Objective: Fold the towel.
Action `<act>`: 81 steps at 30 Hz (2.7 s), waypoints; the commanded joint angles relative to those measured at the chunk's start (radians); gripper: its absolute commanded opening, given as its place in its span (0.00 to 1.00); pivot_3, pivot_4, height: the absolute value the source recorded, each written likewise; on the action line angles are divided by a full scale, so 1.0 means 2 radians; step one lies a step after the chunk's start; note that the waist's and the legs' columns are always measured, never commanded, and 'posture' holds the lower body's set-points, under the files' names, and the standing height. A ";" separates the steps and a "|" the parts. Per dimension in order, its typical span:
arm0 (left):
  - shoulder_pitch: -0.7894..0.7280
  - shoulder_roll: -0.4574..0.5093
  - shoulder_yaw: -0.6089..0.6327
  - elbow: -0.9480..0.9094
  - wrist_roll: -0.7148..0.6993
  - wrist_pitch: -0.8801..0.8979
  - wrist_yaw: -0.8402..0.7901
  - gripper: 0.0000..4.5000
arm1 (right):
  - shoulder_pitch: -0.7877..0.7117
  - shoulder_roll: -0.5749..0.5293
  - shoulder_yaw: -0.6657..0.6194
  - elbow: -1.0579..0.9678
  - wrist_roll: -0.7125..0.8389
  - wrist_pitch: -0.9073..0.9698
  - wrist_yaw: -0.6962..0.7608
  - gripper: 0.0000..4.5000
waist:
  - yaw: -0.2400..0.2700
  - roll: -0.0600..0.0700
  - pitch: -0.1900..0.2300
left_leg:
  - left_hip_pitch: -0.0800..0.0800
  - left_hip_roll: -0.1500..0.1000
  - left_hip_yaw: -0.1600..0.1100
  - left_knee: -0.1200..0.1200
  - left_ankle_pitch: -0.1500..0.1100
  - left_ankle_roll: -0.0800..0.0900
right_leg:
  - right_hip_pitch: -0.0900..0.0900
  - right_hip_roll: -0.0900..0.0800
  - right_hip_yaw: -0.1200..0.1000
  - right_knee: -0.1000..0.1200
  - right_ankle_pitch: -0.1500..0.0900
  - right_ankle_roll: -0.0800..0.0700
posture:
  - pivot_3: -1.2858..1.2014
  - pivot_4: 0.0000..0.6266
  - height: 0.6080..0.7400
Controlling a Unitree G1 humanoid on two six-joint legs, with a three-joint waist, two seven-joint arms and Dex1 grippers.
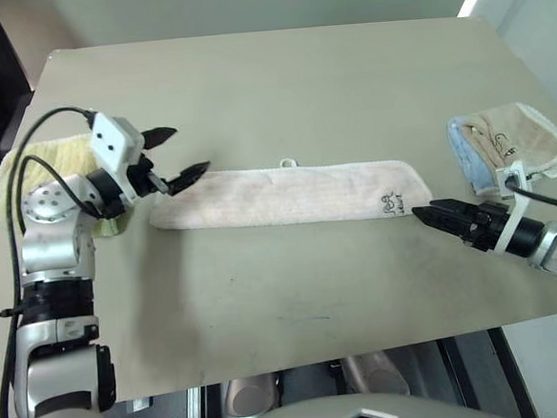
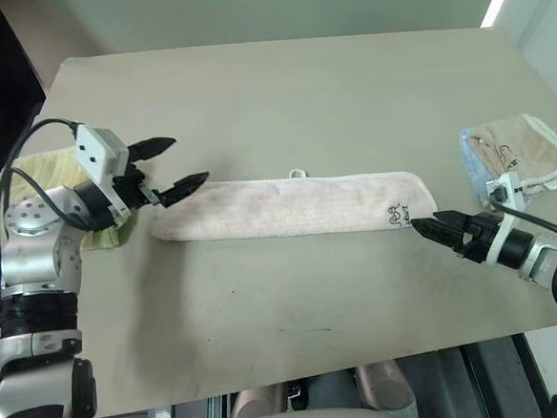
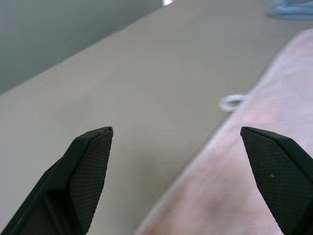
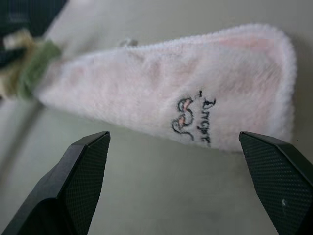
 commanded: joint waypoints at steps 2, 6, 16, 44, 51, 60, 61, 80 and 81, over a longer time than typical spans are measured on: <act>0.005 -0.005 0.000 -0.049 -0.019 0.018 -0.005 1.00 | -0.009 0.041 -0.066 -0.007 0.063 0.088 -0.103 0.99 | 0.000 0.000 0.000 | 0.000 0.000 0.000 0.000 0.000 0.000 | 0.000 0.000 0.000 0.000 0.000 0.000 | 0.52 0.24 1.00; 0.012 -0.012 -0.006 -0.068 -0.023 0.027 -0.005 1.00 | -0.020 0.081 -0.109 0.002 0.098 0.133 -0.170 0.99 | 0.000 0.000 0.000 | 0.000 0.000 0.000 0.000 0.000 0.000 | -0.001 0.000 0.000 0.001 0.000 -0.001 | 0.52 0.24 1.00; 0.015 -0.026 -0.014 -0.090 -0.024 0.040 0.005 1.00 | -0.095 0.168 -0.155 0.079 0.101 0.129 -0.312 0.99 | -0.002 0.000 0.000 | 0.000 0.000 0.000 0.000 -0.001 0.001 | -0.002 0.000 0.000 0.001 0.001 0.000 | 0.52 0.24 1.00; 0.014 -0.047 -0.024 -0.106 -0.030 0.059 0.014 1.00 | -0.133 0.127 -0.166 0.118 0.136 0.004 -0.396 0.02 | 0.001 0.000 0.000 | -0.006 0.000 0.000 -0.001 0.001 0.004 | -0.008 0.000 0.000 0.001 0.006 0.003 | 0.52 0.24 1.00; 0.039 -0.058 -0.045 -0.129 -0.036 0.069 -0.003 1.00 | -0.109 0.040 -0.127 0.101 0.118 -0.014 -0.325 0.02 | 0.002 0.000 0.000 | -0.006 0.000 0.000 -0.001 -0.001 0.003 | -0.008 0.000 0.000 0.001 0.003 0.004 | 0.52 0.24 1.00; 0.051 -0.070 -0.062 -0.148 -0.044 0.086 -0.007 1.00 | -0.096 -0.132 0.105 0.007 -0.056 -0.138 -0.095 0.02 | 0.001 0.000 0.000 | -0.005 0.000 0.000 0.000 -0.001 0.003 | -0.007 0.000 -0.001 0.001 0.004 0.004 | 0.52 0.24 1.00; 0.055 -0.070 -0.063 -0.151 -0.045 0.089 -0.008 1.00 | -0.096 -0.148 0.141 -0.001 -0.087 -0.159 -0.074 0.02 | 0.001 0.000 0.000 | -0.005 0.000 0.000 0.000 -0.001 0.003 | -0.006 0.000 -0.001 0.001 0.004 0.004 | 0.52 0.24 1.00; 0.088 -0.073 -0.067 -0.191 -0.051 0.110 0.005 1.00 | -0.259 -0.044 0.457 0.034 -0.376 -0.318 0.095 0.02 | 0.003 0.001 0.000 | -0.004 0.000 0.000 0.001 0.002 0.002 | -0.005 0.000 -0.001 0.000 0.007 0.004 | 0.52 0.24 1.00; 0.089 -0.072 -0.066 -0.192 -0.051 0.110 0.006 1.00 | -0.259 -0.035 0.464 0.037 -0.383 -0.320 0.097 0.02 | 0.003 0.001 0.000 | -0.004 0.000 0.000 0.001 0.002 0.002 | -0.005 0.000 -0.001 0.000 0.007 0.005 | 0.52 0.24 1.00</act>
